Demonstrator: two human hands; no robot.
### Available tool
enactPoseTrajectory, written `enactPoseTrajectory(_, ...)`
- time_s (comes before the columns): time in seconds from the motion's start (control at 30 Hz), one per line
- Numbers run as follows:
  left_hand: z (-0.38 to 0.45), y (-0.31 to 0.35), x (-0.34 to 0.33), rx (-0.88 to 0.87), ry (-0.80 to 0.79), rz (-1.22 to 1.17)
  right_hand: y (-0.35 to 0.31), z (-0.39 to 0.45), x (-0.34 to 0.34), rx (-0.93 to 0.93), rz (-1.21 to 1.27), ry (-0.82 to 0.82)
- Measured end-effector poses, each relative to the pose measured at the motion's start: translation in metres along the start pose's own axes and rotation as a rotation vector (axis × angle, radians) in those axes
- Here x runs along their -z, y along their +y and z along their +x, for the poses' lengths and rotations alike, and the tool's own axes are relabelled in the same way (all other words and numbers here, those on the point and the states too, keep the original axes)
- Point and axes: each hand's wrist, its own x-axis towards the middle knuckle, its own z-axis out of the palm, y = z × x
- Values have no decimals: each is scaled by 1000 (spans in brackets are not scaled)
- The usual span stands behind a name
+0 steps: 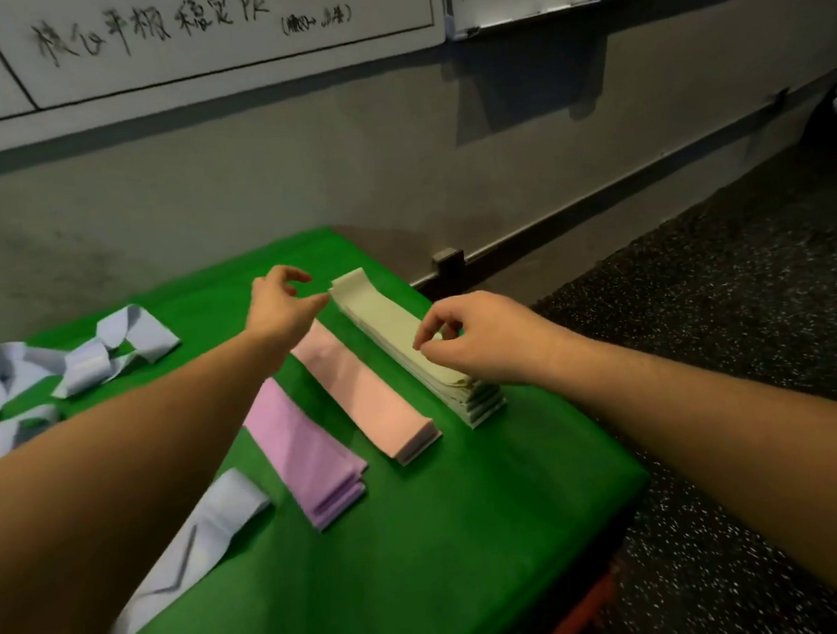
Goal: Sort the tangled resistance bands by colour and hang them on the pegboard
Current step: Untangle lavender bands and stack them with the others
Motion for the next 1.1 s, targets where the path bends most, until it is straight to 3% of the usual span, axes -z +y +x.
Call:
enactPoseTrajectory(0.37, -142, -63, 137, -98, -90, 74, -124, -45, -83, 162, -9, -187)
enactPoseTrajectory(0.7, -249, -139, 213, -371, -382, 860, -164, -55, -179, 222, -141, -216)
enactPoseTrajectory(0.9, -263, -173, 236, -337, -165, 893, -151, -38, -224, 194, -319, -140)
enactPoseTrajectory(1.1, -265, -198, 258, -240, 19, 945, -154, -24, -236, -6, -360, -53)
